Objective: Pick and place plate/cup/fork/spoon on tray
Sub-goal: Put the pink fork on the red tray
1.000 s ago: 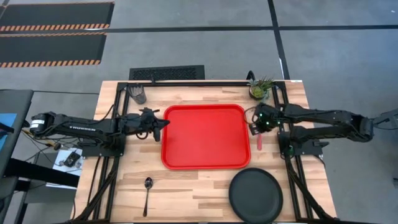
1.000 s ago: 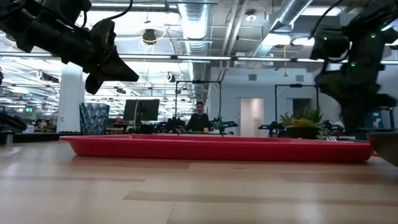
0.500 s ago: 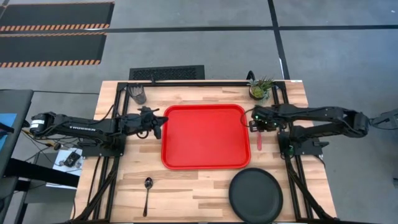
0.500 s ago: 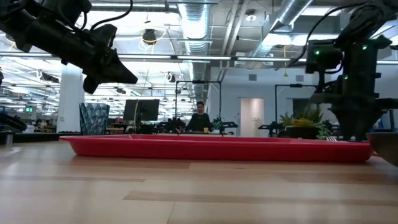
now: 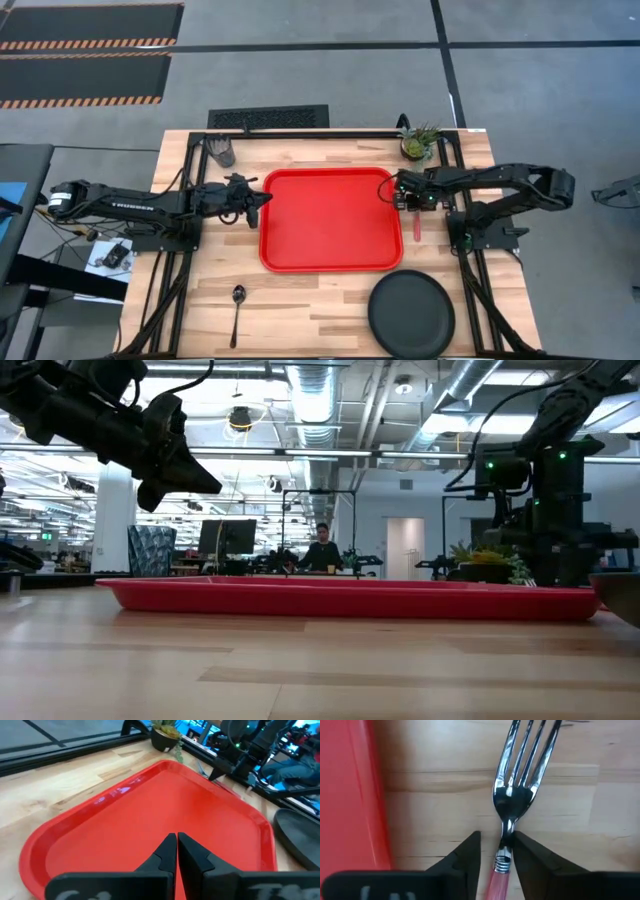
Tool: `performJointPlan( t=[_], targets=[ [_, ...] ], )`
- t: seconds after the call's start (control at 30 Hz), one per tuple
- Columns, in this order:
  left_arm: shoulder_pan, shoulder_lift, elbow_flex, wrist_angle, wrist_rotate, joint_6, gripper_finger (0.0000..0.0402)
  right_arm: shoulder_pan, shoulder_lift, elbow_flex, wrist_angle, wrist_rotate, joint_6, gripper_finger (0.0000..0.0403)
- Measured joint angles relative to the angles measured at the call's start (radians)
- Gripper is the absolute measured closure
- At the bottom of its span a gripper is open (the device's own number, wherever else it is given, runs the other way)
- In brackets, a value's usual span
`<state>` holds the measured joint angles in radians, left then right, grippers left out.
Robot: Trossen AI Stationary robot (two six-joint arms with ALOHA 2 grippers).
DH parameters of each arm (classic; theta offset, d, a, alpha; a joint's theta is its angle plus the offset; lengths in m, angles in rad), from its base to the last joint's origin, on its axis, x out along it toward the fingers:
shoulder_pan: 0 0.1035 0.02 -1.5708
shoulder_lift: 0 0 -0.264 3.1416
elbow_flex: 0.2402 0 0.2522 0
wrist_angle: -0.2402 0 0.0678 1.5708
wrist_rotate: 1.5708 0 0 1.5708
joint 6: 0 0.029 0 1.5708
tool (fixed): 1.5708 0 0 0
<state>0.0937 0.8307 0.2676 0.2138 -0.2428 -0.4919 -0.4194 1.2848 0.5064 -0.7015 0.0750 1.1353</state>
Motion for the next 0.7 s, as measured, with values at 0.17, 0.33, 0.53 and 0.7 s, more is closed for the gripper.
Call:
performJointPlan(
  t=[0.17,0.33,0.53,0.7],
  targets=[
    [0.0,0.0,0.0,0.0,-0.004,-0.053,0.0401,-0.001,-0.011,-0.003,0.002,-0.016,-0.018,0.0323],
    [0.0,0.0,0.0,0.003,-0.005,-0.115,0.0401,-0.001,-0.032,-0.005,-0.001,-0.027,-0.029,0.0363],
    [0.0,0.0,0.0,0.004,-0.043,-0.098,0.0401,-0.003,-0.046,-0.005,-0.004,-0.038,-0.048,0.0378],
    [0.0,0.0,0.0,0.006,-0.048,-0.089,0.0401,-0.003,-0.088,-0.007,-0.009,-0.096,-0.04,0.0374]
  ],
)
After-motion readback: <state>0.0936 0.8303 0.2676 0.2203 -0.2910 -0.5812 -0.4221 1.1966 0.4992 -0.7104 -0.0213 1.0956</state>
